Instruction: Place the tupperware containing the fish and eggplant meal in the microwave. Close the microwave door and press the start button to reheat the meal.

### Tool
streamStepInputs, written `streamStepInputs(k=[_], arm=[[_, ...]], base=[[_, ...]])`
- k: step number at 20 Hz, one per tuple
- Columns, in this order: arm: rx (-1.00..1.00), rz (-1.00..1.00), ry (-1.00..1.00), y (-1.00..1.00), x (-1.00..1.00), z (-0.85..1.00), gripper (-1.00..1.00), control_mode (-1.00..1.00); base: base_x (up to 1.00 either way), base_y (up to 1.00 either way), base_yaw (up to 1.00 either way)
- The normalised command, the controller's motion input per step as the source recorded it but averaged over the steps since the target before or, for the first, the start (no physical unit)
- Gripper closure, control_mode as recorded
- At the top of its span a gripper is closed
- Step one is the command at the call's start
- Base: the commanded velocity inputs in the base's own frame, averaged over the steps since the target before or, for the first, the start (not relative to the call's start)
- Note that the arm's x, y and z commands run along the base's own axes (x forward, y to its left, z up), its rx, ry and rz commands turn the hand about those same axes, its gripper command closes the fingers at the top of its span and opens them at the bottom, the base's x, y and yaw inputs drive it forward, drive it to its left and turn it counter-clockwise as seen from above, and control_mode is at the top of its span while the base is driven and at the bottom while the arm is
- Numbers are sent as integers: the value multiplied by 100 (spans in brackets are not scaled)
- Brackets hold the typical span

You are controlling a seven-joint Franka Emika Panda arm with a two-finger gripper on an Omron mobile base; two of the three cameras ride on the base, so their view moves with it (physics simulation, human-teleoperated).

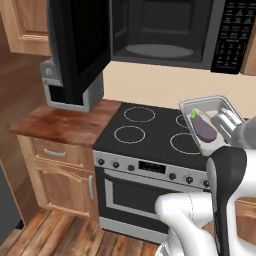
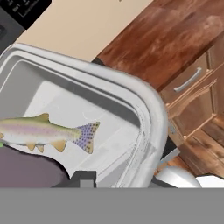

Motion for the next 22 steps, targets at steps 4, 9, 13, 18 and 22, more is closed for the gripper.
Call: streamStepInputs(k=[4, 9, 13, 18, 22], arm=[[0, 0, 0, 0, 0, 0, 100, 100], [0, 0, 0, 0, 0, 0, 100, 100], [0, 0, 0, 0, 0, 0, 100, 100], [0, 0, 0, 0, 0, 0, 100, 100], [0, 0, 0, 0, 0, 0, 100, 100]], base=[[40, -18, 5], [45, -1, 7], [53, 0, 4], [58, 9, 0], [53, 24, 0]])
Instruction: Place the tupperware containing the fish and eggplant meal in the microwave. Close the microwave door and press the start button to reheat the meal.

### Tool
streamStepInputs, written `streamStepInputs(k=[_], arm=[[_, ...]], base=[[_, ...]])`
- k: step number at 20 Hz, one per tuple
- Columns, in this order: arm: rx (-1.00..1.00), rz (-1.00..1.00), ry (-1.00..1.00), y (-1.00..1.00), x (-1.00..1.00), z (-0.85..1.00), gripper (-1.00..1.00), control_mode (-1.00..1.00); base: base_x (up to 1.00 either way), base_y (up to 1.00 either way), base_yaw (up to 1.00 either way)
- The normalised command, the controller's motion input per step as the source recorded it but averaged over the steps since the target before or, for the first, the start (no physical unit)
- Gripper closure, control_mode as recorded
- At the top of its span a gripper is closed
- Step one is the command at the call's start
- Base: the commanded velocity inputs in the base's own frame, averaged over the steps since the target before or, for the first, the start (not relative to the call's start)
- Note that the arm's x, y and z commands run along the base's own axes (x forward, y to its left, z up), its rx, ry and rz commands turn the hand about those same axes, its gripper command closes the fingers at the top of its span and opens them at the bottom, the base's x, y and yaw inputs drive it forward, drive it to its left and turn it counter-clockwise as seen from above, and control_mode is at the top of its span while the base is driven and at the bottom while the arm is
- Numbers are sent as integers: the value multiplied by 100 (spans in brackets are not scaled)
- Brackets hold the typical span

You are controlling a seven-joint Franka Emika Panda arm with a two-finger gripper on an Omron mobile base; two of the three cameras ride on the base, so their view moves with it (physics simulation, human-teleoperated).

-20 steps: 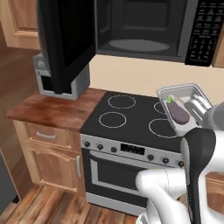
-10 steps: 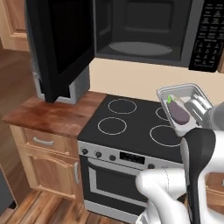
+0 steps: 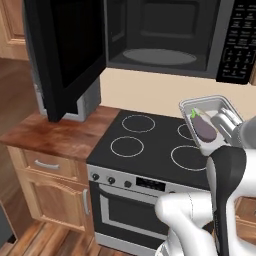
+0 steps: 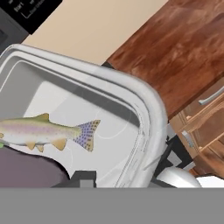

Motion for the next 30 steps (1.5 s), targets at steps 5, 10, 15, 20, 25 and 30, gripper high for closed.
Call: streamStepInputs(k=[5, 10, 15, 20, 25, 30], arm=[[0, 0, 0, 0, 0, 0, 100, 100], [0, 0, 0, 0, 0, 0, 100, 100], [0, 0, 0, 0, 0, 0, 100, 100], [0, 0, 0, 0, 0, 0, 100, 100], [0, 0, 0, 0, 0, 0, 100, 100], [0, 0, 0, 0, 0, 0, 100, 100]], base=[[43, 31, -5], [32, 28, -17], [27, 20, -21], [24, 10, -22], [24, 9, -24], [29, 18, -21]])
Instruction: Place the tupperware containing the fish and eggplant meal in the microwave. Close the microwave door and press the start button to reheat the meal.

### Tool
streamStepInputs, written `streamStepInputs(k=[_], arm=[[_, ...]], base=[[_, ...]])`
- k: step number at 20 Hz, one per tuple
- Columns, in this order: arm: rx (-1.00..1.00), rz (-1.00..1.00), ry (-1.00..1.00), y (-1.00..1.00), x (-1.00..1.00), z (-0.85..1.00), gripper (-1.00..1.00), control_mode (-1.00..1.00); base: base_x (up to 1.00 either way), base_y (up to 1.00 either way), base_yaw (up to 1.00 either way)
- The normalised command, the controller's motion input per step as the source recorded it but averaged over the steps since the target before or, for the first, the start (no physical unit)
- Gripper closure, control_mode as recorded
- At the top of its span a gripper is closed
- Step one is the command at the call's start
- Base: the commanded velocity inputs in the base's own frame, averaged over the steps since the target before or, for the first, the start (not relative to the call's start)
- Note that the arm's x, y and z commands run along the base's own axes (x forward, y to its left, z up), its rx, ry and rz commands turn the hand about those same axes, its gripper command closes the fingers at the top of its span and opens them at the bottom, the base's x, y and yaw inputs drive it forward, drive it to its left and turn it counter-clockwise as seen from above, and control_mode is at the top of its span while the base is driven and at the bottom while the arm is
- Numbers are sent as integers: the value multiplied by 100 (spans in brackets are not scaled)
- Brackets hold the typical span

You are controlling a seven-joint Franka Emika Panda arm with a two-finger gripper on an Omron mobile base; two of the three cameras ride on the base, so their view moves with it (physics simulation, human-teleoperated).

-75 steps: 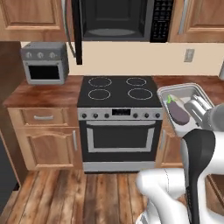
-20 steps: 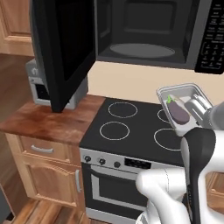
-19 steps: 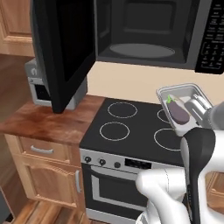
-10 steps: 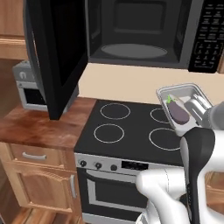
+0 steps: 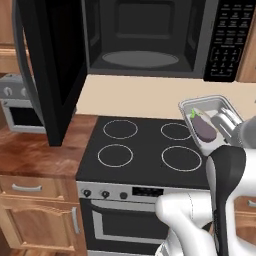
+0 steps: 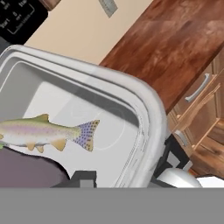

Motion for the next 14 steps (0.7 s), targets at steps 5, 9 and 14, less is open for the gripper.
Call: streamStepInputs(k=[5, 9, 14], arm=[[0, 0, 0, 0, 4, 0, 100, -100], [0, 0, 0, 0, 0, 0, 100, -100], [0, 0, 0, -1, 1, 0, 100, -100]], base=[[15, 11, -7], [0, 0, 0], [0, 0, 0]])
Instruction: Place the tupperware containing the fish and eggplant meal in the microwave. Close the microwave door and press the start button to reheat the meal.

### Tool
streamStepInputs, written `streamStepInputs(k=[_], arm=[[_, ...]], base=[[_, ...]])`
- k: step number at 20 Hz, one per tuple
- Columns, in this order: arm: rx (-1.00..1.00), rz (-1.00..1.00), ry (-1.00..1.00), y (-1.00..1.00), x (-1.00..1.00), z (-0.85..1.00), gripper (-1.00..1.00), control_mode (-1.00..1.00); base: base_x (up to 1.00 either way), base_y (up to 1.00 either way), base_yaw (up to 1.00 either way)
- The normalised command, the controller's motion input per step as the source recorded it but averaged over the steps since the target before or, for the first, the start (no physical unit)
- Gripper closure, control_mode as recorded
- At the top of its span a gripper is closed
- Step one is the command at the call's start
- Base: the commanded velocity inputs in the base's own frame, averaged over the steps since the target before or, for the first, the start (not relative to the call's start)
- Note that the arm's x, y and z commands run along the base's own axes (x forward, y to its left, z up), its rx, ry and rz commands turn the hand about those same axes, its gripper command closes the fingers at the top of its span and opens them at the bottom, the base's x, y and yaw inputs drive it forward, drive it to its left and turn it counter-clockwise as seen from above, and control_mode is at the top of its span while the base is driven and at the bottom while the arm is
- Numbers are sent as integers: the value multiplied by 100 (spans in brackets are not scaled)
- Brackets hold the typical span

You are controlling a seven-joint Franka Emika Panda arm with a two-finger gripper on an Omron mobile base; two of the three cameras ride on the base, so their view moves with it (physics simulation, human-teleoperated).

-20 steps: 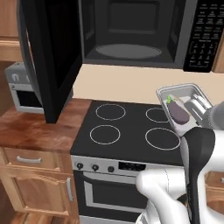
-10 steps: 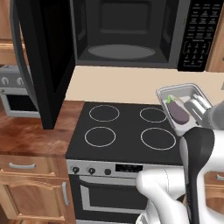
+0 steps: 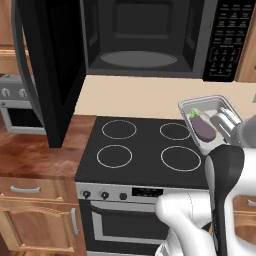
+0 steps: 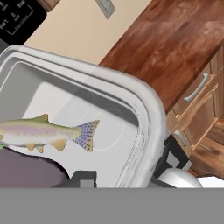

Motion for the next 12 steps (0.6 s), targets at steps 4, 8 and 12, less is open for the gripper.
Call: streamStepInputs(k=[4, 8, 12], arm=[[0, 0, -5, 0, 0, 2, 100, -100], [0, 3, -10, 1, 0, 37, 100, -100], [-1, 8, -14, 15, 0, 64, 100, -100]], base=[[0, 0, 0], [0, 0, 0], [0, 0, 0]])
